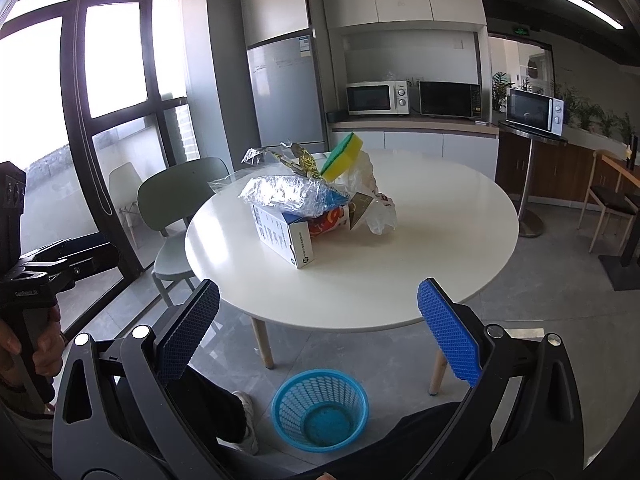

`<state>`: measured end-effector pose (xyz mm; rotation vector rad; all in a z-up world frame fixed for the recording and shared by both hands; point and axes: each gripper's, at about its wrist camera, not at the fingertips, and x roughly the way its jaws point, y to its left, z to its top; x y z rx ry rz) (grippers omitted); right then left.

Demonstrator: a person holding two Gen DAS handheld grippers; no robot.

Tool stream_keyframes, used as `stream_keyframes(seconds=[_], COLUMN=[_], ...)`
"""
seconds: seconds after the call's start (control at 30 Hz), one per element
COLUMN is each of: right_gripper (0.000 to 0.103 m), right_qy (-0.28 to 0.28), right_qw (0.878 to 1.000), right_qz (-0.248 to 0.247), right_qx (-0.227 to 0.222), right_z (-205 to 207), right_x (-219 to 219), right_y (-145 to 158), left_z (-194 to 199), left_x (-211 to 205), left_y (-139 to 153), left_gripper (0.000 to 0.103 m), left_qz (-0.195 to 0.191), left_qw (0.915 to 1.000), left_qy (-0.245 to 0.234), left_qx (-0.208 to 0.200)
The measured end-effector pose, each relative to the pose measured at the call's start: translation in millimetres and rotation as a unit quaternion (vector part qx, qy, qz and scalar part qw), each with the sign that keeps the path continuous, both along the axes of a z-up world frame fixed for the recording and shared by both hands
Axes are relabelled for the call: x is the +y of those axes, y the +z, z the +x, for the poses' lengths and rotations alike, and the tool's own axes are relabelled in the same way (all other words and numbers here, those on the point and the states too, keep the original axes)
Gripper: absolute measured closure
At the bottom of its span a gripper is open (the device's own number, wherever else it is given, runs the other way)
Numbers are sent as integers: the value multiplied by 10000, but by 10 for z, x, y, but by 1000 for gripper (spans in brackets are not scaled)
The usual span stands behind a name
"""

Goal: Collect trash
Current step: 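Move both tools toward the trash pile on the white table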

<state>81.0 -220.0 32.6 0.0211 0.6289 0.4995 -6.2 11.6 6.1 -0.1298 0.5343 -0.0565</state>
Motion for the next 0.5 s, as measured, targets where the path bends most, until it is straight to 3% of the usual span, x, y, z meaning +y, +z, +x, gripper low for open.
stream_keyframes(seconds=[0.23,0.5], right_gripper=[8,8], right_qy=[-60,-82], right_qw=[10000,9999], right_qz=[54,68], right_qx=[-46,-36], right_z=[5,21], right_x=[-6,-12], right_y=[61,60], left_z=[-14,-1], left_x=[87,73], left_y=[36,30], left_gripper=[6,6], left_qz=[-259,-269], left_qw=[9995,9995], left_qy=[145,116], left_qx=[-123,-103])
